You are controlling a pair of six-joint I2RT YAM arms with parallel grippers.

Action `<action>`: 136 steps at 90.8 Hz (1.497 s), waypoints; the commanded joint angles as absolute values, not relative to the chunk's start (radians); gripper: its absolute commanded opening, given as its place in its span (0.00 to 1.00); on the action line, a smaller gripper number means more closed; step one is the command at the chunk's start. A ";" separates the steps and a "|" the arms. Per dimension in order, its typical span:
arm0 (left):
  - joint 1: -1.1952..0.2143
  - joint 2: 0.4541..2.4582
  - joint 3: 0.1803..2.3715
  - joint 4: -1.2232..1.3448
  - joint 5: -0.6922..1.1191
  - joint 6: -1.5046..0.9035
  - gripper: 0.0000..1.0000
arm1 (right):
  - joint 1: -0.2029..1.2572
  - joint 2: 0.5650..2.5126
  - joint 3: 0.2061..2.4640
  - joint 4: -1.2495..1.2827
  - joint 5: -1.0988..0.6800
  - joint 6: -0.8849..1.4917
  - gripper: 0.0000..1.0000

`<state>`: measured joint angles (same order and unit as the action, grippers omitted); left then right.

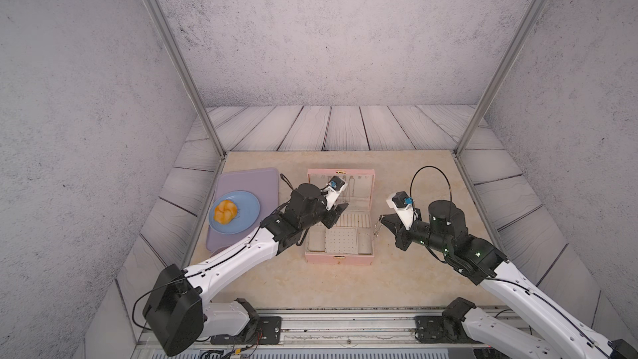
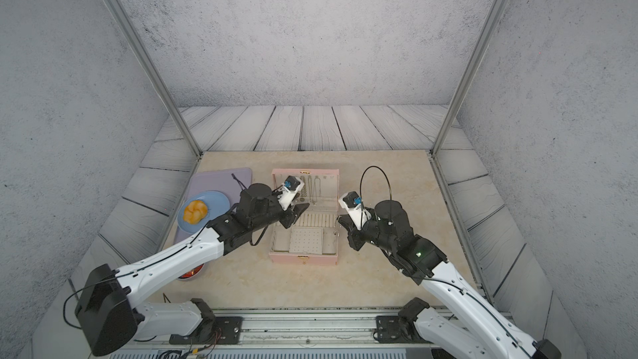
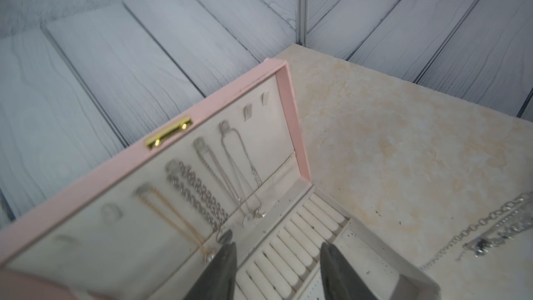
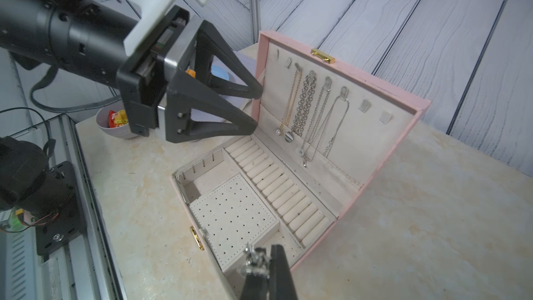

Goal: Put jewelry chain into jewelry box
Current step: Open the fastener on the jewelry box.

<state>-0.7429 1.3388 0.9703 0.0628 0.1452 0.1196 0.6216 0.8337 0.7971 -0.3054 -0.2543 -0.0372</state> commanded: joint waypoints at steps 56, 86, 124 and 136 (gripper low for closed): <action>-0.745 1.686 1.125 0.432 0.079 0.415 0.31 | 0.590 0.814 0.722 -0.161 -0.244 -0.041 0.00; -0.749 1.723 1.110 0.535 -0.003 0.418 0.34 | 0.578 0.809 0.710 -0.148 -0.263 -0.037 0.00; -0.748 1.764 1.172 0.475 0.033 0.447 0.36 | 0.577 0.807 0.709 -0.146 -0.280 -0.037 0.00; -0.748 1.772 1.185 0.468 0.033 0.459 0.36 | 0.577 0.807 0.709 -0.146 -0.287 -0.037 0.00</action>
<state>-0.7494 1.7538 1.1484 0.4698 0.0330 0.4404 0.5793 0.8196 0.7204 -0.1616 -0.2642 -0.0414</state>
